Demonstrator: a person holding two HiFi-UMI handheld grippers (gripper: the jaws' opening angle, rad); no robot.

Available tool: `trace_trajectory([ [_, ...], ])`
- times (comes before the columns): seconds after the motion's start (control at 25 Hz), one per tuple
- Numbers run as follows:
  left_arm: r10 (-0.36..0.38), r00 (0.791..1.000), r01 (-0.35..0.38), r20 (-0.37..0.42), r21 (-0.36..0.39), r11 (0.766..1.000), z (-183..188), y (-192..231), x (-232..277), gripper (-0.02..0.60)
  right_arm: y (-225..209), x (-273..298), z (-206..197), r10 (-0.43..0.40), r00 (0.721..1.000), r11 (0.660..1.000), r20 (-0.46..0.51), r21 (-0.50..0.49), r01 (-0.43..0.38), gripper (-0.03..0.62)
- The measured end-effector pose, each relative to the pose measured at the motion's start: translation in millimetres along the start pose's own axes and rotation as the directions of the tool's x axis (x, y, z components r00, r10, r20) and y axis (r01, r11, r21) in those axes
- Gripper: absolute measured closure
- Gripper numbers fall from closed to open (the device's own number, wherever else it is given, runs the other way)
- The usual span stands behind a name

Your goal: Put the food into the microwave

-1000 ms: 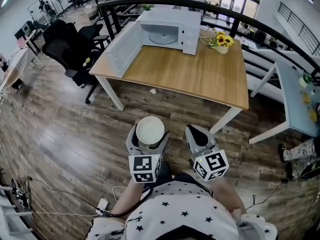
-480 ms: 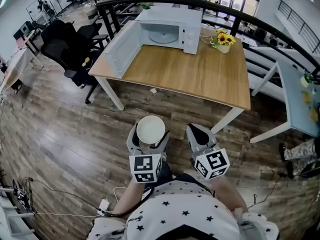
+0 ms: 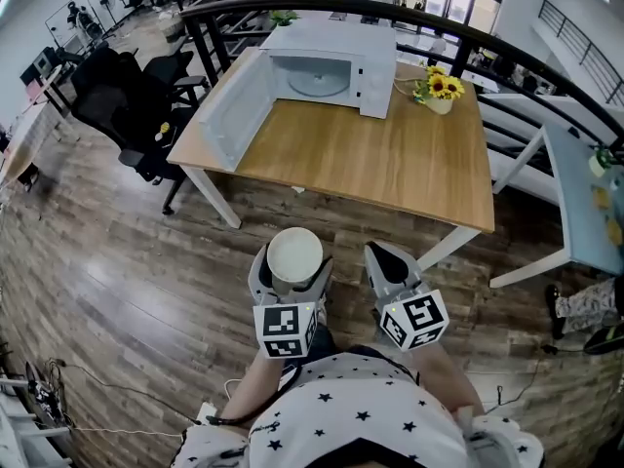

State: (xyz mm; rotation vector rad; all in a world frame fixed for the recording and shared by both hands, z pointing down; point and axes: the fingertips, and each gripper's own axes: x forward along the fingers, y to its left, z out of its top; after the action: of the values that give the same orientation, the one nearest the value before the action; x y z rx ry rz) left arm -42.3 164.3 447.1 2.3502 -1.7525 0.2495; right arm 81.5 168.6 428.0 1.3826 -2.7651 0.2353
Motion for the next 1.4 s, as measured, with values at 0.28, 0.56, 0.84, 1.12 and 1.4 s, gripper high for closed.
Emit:
trace_trajectory([
  [0.28, -0.006, 1.000, 0.006, 0.002, 0.002, 1.000, 19, 31, 49, 0.095, -21, 59, 14, -0.003, 1.000, 1.000, 0.000, -0.004, 0.003, 0.589],
  [0.56, -0.020, 1.000, 0.020, 0.013, -0.007, 1.000, 43, 64, 98, 0.095, -41, 118, 33, -0.006, 1.000, 1.000, 0.001, -0.017, 0.006, 0.589],
  [0.84, -0.040, 0.999, 0.040, 0.012, -0.004, 0.999, 67, 93, 152, 0.095, -65, 176, 50, -0.018, 1.000, 0.999, -0.006, -0.029, 0.018, 0.589],
  [1.12, -0.051, 0.999, 0.051, 0.016, 0.005, 0.999, 81, 121, 196, 0.095, -83, 223, 57, -0.034, 0.999, 0.999, -0.009, -0.037, 0.034, 0.589],
  [1.4, -0.072, 0.997, 0.072, 0.002, 0.008, 0.997, 90, 143, 235, 0.095, -100, 263, 59, -0.050, 0.999, 0.998, -0.017, -0.035, 0.049, 0.589],
])
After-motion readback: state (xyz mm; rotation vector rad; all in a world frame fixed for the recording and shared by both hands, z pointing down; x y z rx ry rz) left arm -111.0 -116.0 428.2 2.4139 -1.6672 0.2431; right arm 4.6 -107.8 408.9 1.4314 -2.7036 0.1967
